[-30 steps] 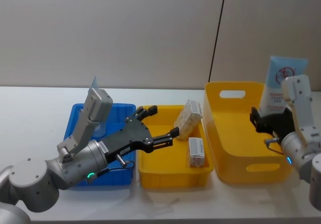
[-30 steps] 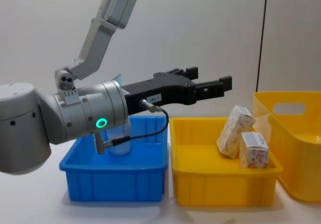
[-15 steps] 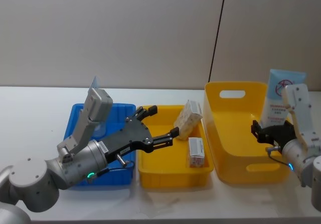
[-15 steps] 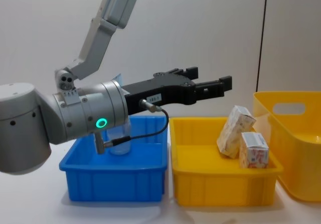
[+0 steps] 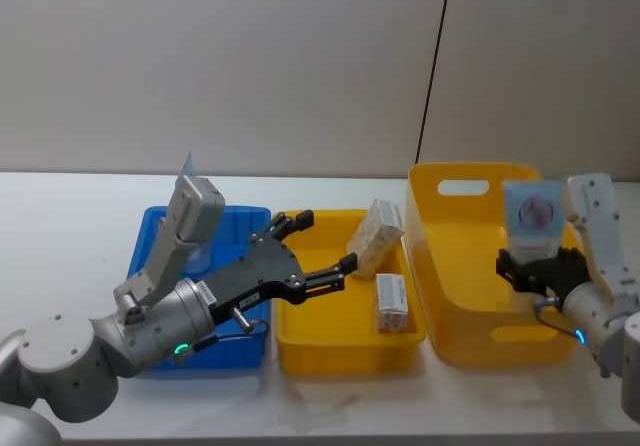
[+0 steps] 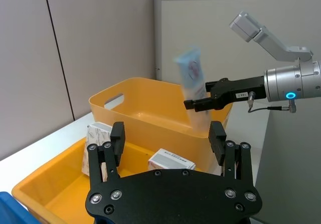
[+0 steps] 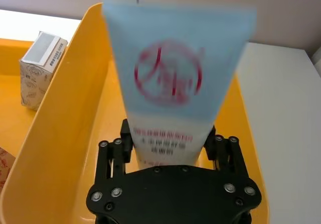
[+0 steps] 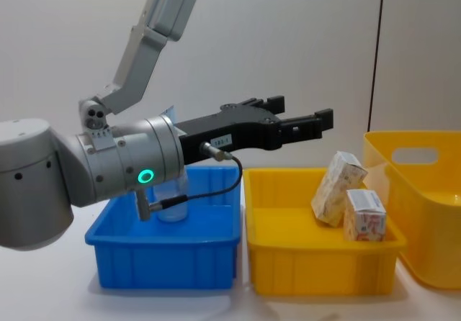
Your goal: Bimanual collaborative sorting of washing and personal care products
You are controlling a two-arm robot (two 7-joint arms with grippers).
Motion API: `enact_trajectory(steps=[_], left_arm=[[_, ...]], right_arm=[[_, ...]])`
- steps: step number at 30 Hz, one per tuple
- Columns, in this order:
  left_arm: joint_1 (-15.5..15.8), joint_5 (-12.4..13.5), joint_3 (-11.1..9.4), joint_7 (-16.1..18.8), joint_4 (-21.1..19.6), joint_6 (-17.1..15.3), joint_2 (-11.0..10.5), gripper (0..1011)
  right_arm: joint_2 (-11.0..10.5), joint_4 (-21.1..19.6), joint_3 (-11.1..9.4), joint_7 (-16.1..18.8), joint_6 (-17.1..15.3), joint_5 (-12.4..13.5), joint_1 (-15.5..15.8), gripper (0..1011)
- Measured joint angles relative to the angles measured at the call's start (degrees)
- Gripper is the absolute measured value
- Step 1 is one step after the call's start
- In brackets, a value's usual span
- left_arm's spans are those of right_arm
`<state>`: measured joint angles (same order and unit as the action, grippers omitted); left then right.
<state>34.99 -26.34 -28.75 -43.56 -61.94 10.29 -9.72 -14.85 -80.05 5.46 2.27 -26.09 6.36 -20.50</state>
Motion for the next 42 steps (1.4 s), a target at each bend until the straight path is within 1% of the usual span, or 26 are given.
enact_trajectory(steps=[6,7,8,10,24,29,35,38,40,42], left_arm=[[0.0,0.0,0.0,0.0,0.0,0.0,0.0,1001],[0.0,0.0,0.0,0.0,0.0,0.0,0.0,1001],[0.0,0.0,0.0,0.0,0.0,0.0,0.0,1001],[0.0,0.0,0.0,0.0,0.0,0.0,0.0,1001],[0.0,0.0,0.0,0.0,0.0,0.0,0.0,1001],[0.0,0.0,0.0,0.0,0.0,0.0,0.0,1001],[0.0,0.0,0.0,0.0,0.0,0.0,0.0,1002],[0.0,0.0,0.0,0.0,0.0,0.0,0.0,1001],[0.0,0.0,0.0,0.0,0.0,0.0,0.0,1001],[0.0,0.0,0.0,0.1,-0.1,0.0,0.0,1001]], right_arm=[[0.0,0.1,-0.1,0.0,-0.1,0.0,0.0,934],[0.0,0.1,-0.1,0.0,-0.1,0.0,0.0,934],[0.0,0.1,-0.1,0.0,-0.2,0.0,0.0,983],[0.0,0.1,-0.1,0.1,-0.2,0.1,0.0,1003],[0.0,0.1,-0.3,0.3,-0.3,0.2,0.0,1003],[0.0,-0.9,-0.8,1.2,0.6,0.9,0.5,1003],[0.0,-3.4,-1.9,3.5,2.9,2.6,1.8,1003],[-0.1,-5.2,-2.6,5.5,4.7,4.1,2.8,1003],[-0.2,-5.6,-2.8,5.7,5.0,4.3,3.0,1003],[-0.3,-7.2,-3.3,7.5,6.5,5.7,3.9,1004]])
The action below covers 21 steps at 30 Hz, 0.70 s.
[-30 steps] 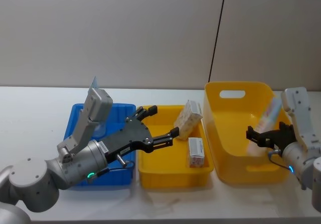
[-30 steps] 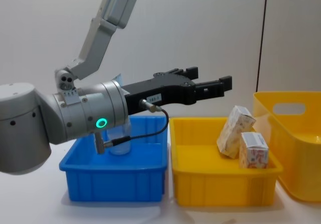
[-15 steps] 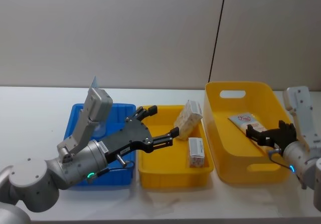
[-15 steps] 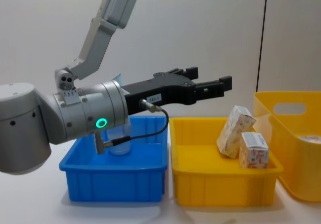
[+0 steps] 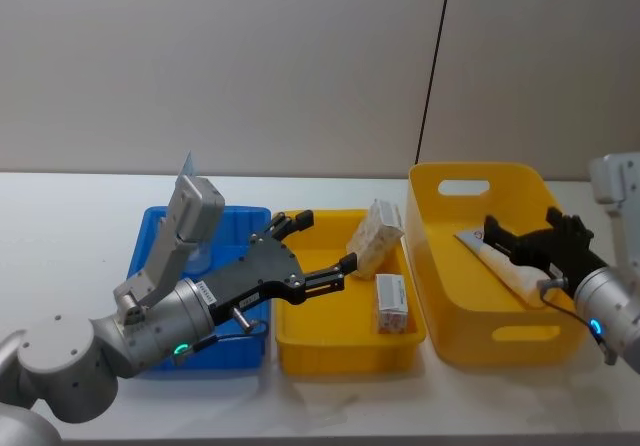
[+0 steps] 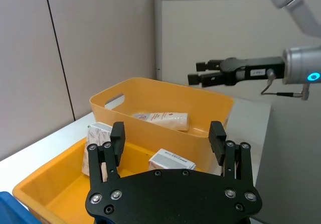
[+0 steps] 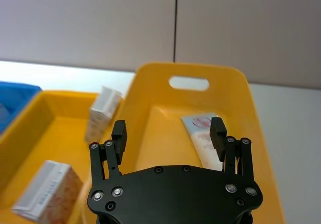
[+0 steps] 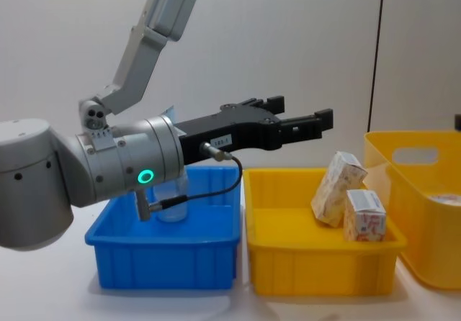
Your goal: Bimanual collaborative sorting of washing and personal care products
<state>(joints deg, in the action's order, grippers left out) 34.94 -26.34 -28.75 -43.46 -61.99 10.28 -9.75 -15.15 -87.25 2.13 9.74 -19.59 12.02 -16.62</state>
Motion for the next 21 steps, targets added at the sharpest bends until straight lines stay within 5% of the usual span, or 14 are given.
enact_trajectory(steps=[9,21], left_arm=[[-1.8,1.2,0.2,3.6,-2.6,-0.9,-1.0,1001],[-6.1,4.2,0.8,12.1,-8.9,-3.2,-3.4,1001]], right_arm=[[-0.2,-1.3,-0.2,1.1,1.3,1.0,0.9,1003],[-1.4,-5.0,3.0,-1.0,6.1,2.0,5.8,1004]])
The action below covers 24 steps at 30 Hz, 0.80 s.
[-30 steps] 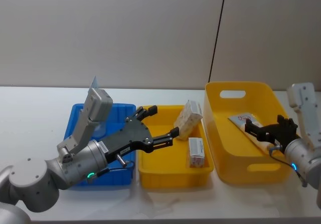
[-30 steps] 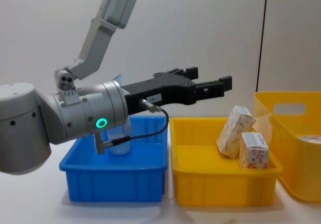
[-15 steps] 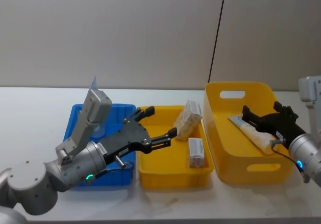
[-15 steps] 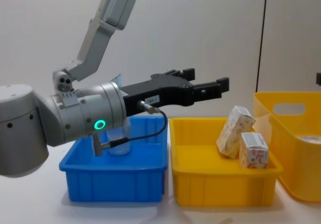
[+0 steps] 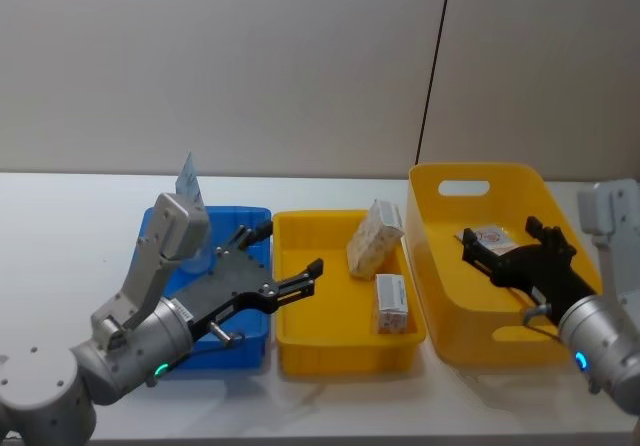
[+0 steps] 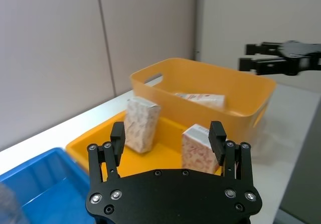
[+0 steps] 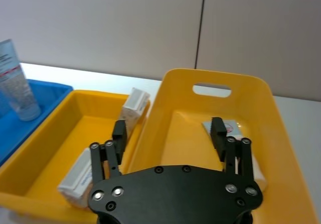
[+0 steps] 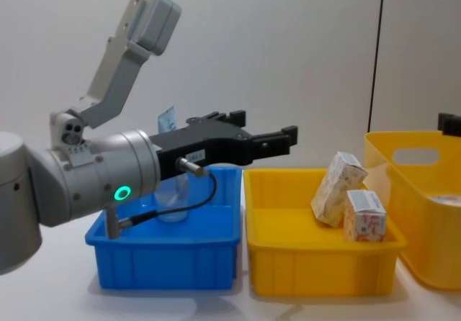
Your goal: Bimanual collaborative sorting of washing and personal care products
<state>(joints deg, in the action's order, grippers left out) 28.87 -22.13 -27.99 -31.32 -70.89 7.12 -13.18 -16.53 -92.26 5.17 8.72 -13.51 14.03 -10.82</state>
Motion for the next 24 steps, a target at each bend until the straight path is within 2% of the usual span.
enact_trajectory(steps=[11,12,16,24], left_arm=[[-4.2,3.0,0.6,8.5,-6.2,-2.2,-2.4,1001],[-4.2,3.0,0.6,8.5,-6.2,-2.2,-2.4,1002],[-6.3,4.4,0.8,12.6,-9.2,-3.2,-3.6,1001],[-9.1,6.4,1.2,18.3,-13.3,-4.7,-5.2,1001]], right_arm=[[-1.5,-4.6,4.1,-2.5,6.0,1.3,6.0,1003],[-1.5,-4.6,4.1,-2.5,6.0,1.3,6.0,1003],[-2.2,-6.8,6.0,-3.7,8.8,1.9,8.9,1003],[-2.8,-8.7,7.6,-4.7,11.2,2.4,11.3,1004]])
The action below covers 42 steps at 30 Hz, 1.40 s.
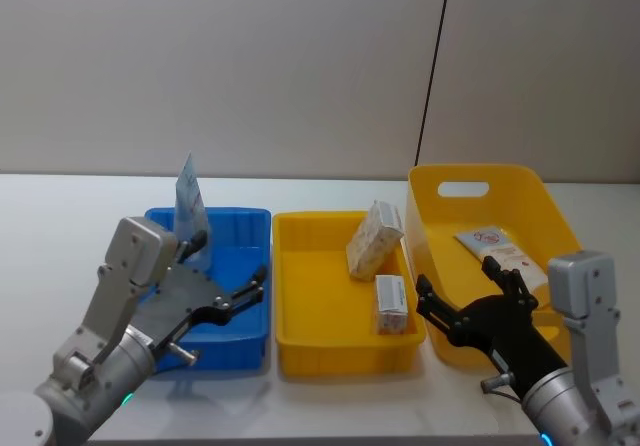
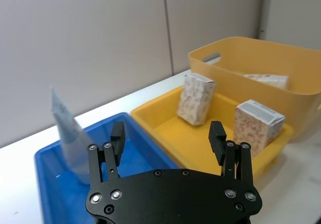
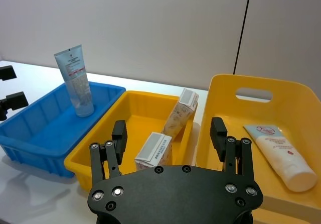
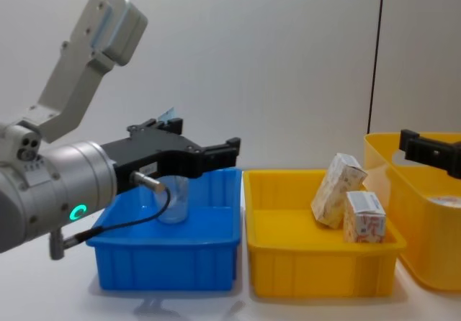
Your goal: Bimanual collaborative sorting of washing and personal care products
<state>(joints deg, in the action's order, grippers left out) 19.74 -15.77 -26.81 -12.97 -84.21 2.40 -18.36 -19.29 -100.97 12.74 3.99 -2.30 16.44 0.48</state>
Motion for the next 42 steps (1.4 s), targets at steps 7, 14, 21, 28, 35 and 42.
enact_trajectory(steps=[7,14,21,28,35,42], left_arm=[[-2.6,1.8,0.3,5.1,-3.7,-1.3,-1.5,1001],[-5.1,3.5,0.7,10.2,-7.4,-2.6,-2.9,1001],[-6.0,4.2,0.8,12.1,-8.8,-3.1,-3.5,1001],[-6.2,4.3,0.8,12.3,-9.0,-3.2,-3.5,1002],[-6.2,4.3,0.8,12.4,-9.0,-3.2,-3.5,1001],[-6.2,4.3,0.8,12.4,-9.0,-3.2,-3.5,1002]], right_arm=[[-0.1,-0.3,0.2,-0.2,0.3,0.1,0.3,1003],[-0.1,-0.3,0.2,-0.2,0.4,0.1,0.4,1003],[0.0,-0.3,0.2,-0.2,0.4,0.1,0.4,1003],[0.0,-0.3,0.1,-0.1,0.3,0.0,0.4,1003],[-0.5,-0.8,0.0,0.0,-2.5,0.0,0.7,1003],[-1.2,-1.6,-0.1,0.1,-6.9,0.0,1.2,1003]])
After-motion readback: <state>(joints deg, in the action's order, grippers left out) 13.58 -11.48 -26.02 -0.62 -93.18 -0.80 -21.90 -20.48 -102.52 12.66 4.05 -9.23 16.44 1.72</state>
